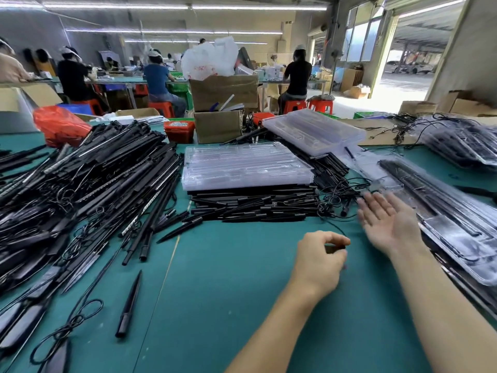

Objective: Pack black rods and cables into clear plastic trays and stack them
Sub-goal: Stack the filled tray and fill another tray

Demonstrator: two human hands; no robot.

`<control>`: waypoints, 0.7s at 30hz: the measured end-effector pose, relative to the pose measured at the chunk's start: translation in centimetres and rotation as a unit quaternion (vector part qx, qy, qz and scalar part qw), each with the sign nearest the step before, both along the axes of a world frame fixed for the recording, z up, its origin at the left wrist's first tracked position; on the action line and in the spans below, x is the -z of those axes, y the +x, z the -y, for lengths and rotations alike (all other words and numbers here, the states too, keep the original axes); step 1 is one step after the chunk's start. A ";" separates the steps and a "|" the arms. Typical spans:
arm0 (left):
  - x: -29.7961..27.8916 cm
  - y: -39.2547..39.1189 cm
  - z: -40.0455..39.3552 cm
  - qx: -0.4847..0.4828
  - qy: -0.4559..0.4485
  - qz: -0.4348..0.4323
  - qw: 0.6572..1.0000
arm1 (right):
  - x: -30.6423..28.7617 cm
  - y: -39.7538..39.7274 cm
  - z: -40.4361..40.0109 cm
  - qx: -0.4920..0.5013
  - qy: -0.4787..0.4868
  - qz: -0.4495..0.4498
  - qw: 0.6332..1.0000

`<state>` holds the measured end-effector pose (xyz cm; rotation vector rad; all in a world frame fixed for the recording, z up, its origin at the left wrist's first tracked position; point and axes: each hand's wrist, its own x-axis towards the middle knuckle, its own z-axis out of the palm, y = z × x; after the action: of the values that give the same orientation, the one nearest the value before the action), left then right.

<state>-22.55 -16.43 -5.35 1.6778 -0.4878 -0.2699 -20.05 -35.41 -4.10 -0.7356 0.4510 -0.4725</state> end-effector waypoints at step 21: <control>2.2 0.8 -2.1 -0.037 0.047 0.126 0.990 | 2.3 0.5 -1.2 0.081 -0.654 -0.198 0.726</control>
<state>-21.71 -14.28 -7.54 1.8291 -0.6070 -0.0269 -19.56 -34.23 -6.36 -2.2298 0.5488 -0.7970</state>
